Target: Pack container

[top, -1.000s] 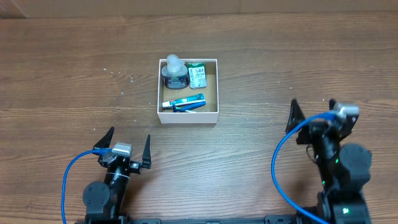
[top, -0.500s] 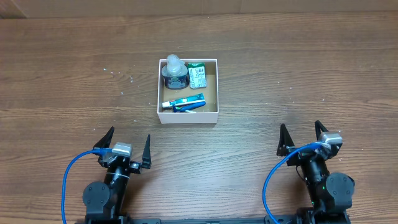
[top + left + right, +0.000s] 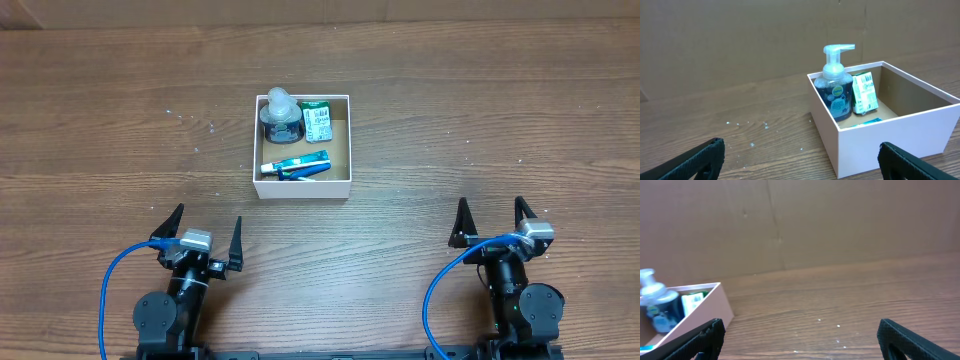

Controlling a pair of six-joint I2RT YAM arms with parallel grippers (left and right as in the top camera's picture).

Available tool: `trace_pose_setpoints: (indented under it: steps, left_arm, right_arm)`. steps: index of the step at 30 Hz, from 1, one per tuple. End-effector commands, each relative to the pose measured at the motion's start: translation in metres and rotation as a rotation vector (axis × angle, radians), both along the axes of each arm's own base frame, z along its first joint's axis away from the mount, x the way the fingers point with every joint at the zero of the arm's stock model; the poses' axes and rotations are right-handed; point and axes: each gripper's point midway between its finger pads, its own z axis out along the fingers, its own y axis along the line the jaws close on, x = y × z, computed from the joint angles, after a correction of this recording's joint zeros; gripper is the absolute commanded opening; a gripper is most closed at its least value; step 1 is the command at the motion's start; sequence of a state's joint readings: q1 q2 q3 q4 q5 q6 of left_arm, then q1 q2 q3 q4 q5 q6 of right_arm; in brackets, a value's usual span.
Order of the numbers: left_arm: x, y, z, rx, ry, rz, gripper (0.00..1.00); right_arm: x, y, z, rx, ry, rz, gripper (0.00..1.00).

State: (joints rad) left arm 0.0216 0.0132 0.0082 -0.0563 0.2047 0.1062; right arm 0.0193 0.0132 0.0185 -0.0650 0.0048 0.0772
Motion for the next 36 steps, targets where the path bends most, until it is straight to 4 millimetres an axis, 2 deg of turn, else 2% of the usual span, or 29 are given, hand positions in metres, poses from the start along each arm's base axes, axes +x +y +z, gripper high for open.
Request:
trace_pose_setpoints:
  steps: [1,11,15,36]
  left_arm:
    - [0.0,0.0021,0.0004,-0.009,-0.004,0.01,1.0]
    - [0.0,0.0021,0.0004,-0.009,-0.004,0.01,1.0]
    - [0.0,0.0021,0.0004,-0.009,-0.004,0.01,1.0]
    - [0.0,0.0021,0.0004,-0.009,-0.004,0.01,1.0]
  right_arm:
    - [0.0001,-0.0076,-0.007,-0.008,0.017,-0.04,1.0]
    - [0.0,-0.0018,-0.0076,-0.008,0.019,-0.006,1.0]
    - [-0.0001,0.0015,-0.0075,-0.091,0.015,0.014,1.0]
    - [-0.0001,0.0016,-0.0074,-0.093,0.015,0.014,1.0]
